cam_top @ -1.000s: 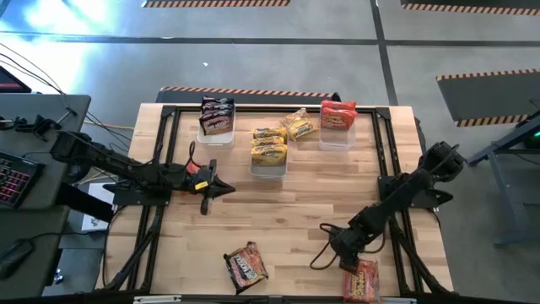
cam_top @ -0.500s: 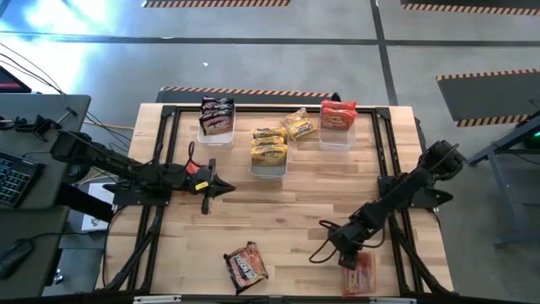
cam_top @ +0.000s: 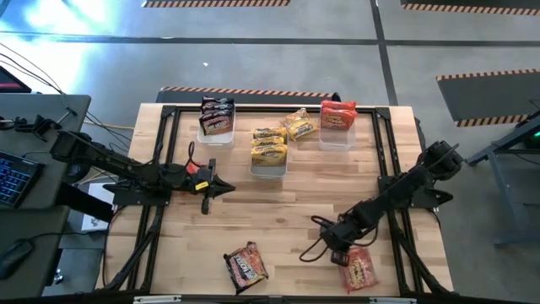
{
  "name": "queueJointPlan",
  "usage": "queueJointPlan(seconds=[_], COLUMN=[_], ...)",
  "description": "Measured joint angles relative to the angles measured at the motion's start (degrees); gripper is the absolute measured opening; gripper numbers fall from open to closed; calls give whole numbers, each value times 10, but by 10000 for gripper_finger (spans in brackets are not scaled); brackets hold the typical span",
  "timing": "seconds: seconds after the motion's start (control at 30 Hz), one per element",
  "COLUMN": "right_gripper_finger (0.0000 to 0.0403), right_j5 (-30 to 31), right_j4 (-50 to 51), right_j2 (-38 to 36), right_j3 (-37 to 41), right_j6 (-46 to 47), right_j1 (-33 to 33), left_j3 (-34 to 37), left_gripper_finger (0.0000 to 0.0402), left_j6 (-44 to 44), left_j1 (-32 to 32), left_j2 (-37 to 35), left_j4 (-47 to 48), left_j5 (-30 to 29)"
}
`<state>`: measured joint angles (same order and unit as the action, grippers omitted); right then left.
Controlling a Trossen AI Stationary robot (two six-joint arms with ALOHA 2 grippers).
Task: Sort Maruchan noodles
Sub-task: Put the bottom orange noodle pack into the transparent bin
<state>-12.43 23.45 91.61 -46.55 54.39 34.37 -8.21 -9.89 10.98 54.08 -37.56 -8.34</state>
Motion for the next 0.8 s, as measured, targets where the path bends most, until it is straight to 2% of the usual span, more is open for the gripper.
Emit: queueJointPlan(seconds=[0.17,0.3,0.43,0.5,0.7,0.8], right_gripper_finger=[1,0,1,8,65,71], right_j5=[30,92,115,91,-48,-92], right_j4=[171,279,308,294,269,256], right_j2=[0,-1,-2,-1,16,19], right_j3=[-91,-165,-186,-175,-139,-132], right_j6=[-17,-22,13,35,69,89], right_j1=[17,37,48,51,86,111], left_j3=[0,0,0,0,0,0], left_gripper_finger=[0,0,0,0,0,0], left_j6=[0,0,-1,-5,-5,-5], left_j1=[0,0,0,0,10,15], left_j2=[0,0,0,0,0,0], left_j4=[0,0,0,0,0,2], left_j5=[-1,-4,-4,-4,-4,-4])
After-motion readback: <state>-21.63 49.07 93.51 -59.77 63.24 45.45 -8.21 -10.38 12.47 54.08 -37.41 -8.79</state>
